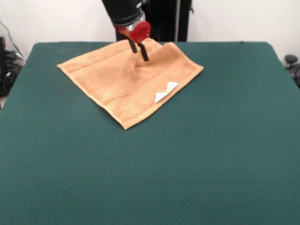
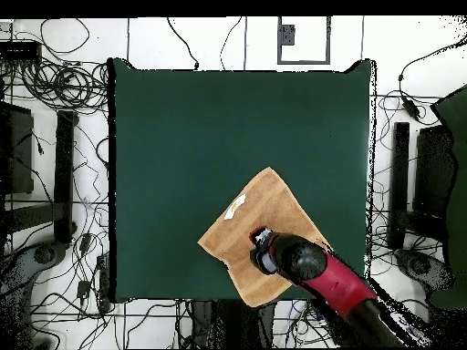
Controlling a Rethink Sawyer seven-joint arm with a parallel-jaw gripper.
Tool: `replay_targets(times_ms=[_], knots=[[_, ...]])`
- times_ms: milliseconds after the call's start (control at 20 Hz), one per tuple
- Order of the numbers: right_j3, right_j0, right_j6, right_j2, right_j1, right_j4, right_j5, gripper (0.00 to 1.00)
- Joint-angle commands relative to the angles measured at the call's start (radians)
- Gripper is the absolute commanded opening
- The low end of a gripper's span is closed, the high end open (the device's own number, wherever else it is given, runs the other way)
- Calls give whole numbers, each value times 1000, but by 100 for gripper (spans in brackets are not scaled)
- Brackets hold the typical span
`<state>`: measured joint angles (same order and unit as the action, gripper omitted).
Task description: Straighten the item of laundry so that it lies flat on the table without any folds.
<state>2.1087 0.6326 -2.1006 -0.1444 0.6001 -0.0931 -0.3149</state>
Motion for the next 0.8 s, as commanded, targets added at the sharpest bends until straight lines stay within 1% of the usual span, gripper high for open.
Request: replay_targets(times_ms=[50, 150, 300, 500, 650, 800], knots=[[74, -12, -235, -131, -3, -140, 19, 100], [67, 16, -205, -174, -37, -150, 37, 100], [31, 63, -148, -232, -124, -135, 90, 100], [-18, 122, -89, -290, -232, -102, 121, 100], [-55, 143, -61, -302, -279, -76, 121, 100], [-77, 143, -52, -296, -288, -58, 105, 100]])
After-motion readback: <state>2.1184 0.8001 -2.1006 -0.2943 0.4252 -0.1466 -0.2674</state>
